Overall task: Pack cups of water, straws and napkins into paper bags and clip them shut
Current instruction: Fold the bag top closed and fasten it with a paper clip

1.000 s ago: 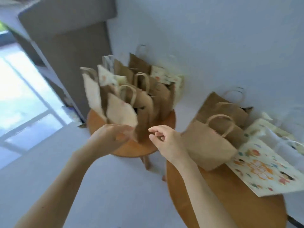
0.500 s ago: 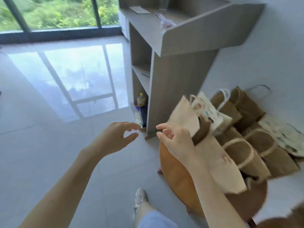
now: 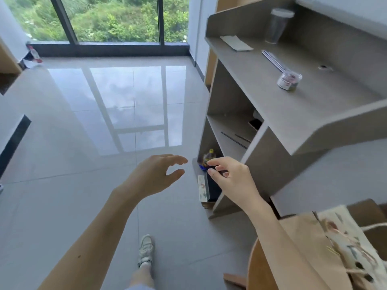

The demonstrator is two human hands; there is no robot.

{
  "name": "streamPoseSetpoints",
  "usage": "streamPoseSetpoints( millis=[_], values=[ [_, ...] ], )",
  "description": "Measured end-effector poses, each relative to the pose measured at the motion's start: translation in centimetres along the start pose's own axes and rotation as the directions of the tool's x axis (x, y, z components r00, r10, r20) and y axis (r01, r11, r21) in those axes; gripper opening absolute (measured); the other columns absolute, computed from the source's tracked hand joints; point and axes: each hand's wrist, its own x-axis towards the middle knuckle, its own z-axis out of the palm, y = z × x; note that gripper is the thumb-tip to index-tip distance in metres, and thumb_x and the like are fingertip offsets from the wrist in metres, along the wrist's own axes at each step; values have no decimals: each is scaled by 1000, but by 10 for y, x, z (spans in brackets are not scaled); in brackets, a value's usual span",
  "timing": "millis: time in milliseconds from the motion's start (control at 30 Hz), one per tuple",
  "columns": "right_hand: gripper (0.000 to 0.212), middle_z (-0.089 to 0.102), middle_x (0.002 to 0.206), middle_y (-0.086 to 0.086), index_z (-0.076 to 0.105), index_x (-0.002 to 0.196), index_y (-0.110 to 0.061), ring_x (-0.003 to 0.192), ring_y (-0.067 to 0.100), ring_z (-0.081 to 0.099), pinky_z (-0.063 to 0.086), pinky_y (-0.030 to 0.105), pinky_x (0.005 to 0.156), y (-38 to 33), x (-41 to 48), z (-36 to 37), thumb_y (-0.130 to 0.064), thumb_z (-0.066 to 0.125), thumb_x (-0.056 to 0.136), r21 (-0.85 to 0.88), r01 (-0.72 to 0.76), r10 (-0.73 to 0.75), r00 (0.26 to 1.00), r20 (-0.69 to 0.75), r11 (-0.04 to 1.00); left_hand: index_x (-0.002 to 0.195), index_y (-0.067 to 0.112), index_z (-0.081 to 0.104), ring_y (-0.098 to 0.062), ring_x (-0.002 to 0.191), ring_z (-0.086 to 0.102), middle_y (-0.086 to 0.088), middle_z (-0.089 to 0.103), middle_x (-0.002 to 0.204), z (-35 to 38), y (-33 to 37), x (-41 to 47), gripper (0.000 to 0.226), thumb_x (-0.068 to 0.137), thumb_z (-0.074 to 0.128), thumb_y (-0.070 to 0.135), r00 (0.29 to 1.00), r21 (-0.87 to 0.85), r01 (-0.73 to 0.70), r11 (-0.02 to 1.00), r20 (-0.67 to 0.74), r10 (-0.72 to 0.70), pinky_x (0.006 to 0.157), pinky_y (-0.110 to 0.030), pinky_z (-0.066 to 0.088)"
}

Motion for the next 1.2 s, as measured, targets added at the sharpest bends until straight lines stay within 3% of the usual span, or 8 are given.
streamPoseSetpoints(
  millis=[200, 267, 400, 533, 733, 933, 1067, 1200],
  values=[
    [22, 61, 107, -8, 65, 111, -18, 94, 6, 57, 43, 4, 74, -25, 128, 13, -20, 60, 89, -56, -33, 26, 992, -121, 998, 118, 24, 62, -12, 108, 58, 8, 63, 120, -65, -63, 121, 28, 91, 56, 27, 987, -17, -118, 993, -110, 115, 94, -29, 45],
    [23, 62, 109, -7, 65, 112, -17, 97, 7, 57, 45, 10, 79, -34, 157, 3, -20, 60, 89, -64, -57, 43, 979, -198, 996, 118, 24, 62, -13, 108, 59, 8, 63, 119, -88, -63, 164, 28, 91, 56, 26, 974, -15, -204, 979, -106, 201, 93, -28, 45],
    [21, 63, 107, -9, 66, 109, -21, 95, 6, 57, 47, 19, 82, -29, 197, -25, -20, 61, 88, -87, -135, 95, 928, -361, 987, 127, 29, 54, -14, 115, 52, 9, 58, 127, -111, -47, 249, 33, 95, 47, 34, 925, 179, -371, 911, -16, 380, 90, -30, 43],
    [17, 67, 103, -4, 69, 102, -18, 91, 10, 60, 47, 23, 84, -8, 227, -58, -16, 63, 86, -112, -223, 129, 830, -543, 968, 128, 28, 53, -16, 112, 53, 7, 59, 125, -105, -19, 324, 35, 95, 46, 34, 845, 193, -533, 824, 81, 528, 86, -32, 45],
    [18, 66, 97, -8, 69, 103, -18, 88, 11, 58, 45, 23, 80, 24, 265, -110, -15, 64, 85, -136, -319, 136, 700, -701, 938, 124, 30, 56, -16, 96, 58, 9, 60, 121, -88, 30, 420, 31, 93, 50, 34, 734, 108, -680, 726, 98, 672, 80, -34, 48],
    [20, 62, 87, -9, 69, 101, -17, 82, 8, 56, 42, 16, 73, 51, 285, -149, -10, 65, 82, -61, -427, 176, 494, -852, 902, 125, 30, 54, -18, 109, 53, 9, 59, 122, -65, 76, 490, 32, 93, 50, 35, 626, 81, -780, 621, 140, 767, 81, -34, 45],
    [19, 65, 89, -6, 70, 97, -17, 79, 13, 56, 42, 22, 71, 70, 286, -161, -9, 66, 80, -47, -560, 207, 381, -901, 827, 125, 30, 54, -17, 113, 52, 11, 58, 125, -47, 104, 520, 34, 92, 51, 35, 519, 20, -849, 527, 212, 828, 84, -33, 43],
    [13, 66, 84, -6, 72, 88, -18, 82, 22, 52, 32, 20, 70, 85, 292, -163, -11, 67, 79, -12, -689, 252, 282, -926, 725, 117, 27, 60, -21, 104, 58, 7, 64, 112, -34, 133, 549, 31, 90, 50, 37, 379, -80, -910, 406, 230, 896, 77, -37, 50]
  ],
)
